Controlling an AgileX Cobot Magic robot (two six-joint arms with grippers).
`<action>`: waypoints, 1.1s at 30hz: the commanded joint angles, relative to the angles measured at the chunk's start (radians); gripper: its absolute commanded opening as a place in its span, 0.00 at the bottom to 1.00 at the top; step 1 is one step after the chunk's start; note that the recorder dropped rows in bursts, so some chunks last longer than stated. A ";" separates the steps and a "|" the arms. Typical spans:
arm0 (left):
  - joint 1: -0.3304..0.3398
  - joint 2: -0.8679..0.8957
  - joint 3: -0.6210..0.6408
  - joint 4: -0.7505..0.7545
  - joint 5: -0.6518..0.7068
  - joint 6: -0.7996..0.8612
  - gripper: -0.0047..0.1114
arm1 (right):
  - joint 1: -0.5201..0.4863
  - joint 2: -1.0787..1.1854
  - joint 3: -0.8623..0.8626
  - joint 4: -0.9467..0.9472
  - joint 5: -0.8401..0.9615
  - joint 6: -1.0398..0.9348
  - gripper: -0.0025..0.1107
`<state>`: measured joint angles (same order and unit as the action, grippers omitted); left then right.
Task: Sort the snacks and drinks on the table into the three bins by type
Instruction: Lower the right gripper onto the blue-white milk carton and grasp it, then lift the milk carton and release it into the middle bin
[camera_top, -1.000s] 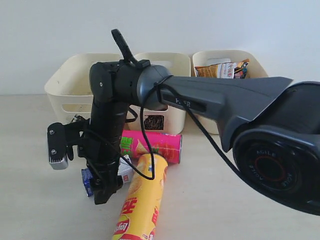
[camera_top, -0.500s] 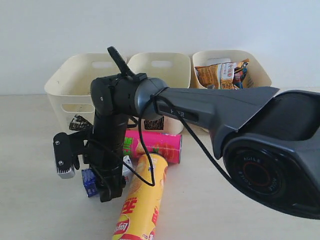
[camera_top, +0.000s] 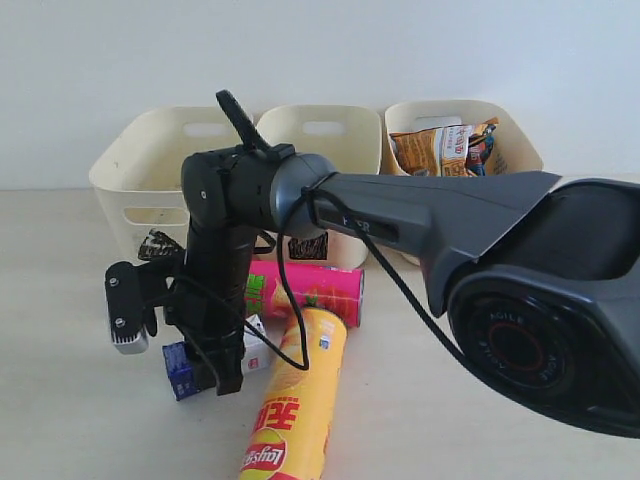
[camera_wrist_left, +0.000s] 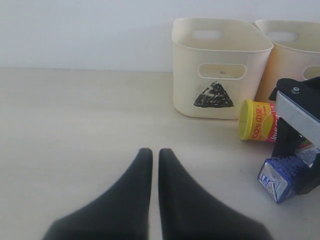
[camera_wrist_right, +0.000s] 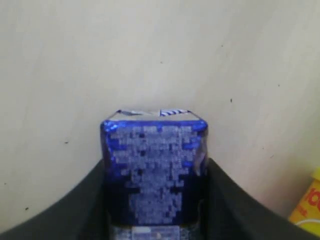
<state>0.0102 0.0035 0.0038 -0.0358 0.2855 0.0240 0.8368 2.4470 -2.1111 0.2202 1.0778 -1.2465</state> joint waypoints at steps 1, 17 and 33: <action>0.005 -0.004 -0.004 -0.001 -0.008 -0.005 0.07 | 0.000 -0.048 -0.005 0.041 0.009 -0.005 0.05; 0.005 -0.004 -0.004 -0.001 -0.008 -0.005 0.07 | -0.007 -0.359 -0.005 0.074 0.132 0.340 0.05; 0.005 -0.004 -0.004 -0.001 -0.008 -0.005 0.07 | -0.252 -0.465 0.059 -0.070 -0.097 0.658 0.02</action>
<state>0.0102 0.0035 0.0038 -0.0358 0.2855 0.0240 0.6171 2.0008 -2.0864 0.1462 1.1303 -0.6294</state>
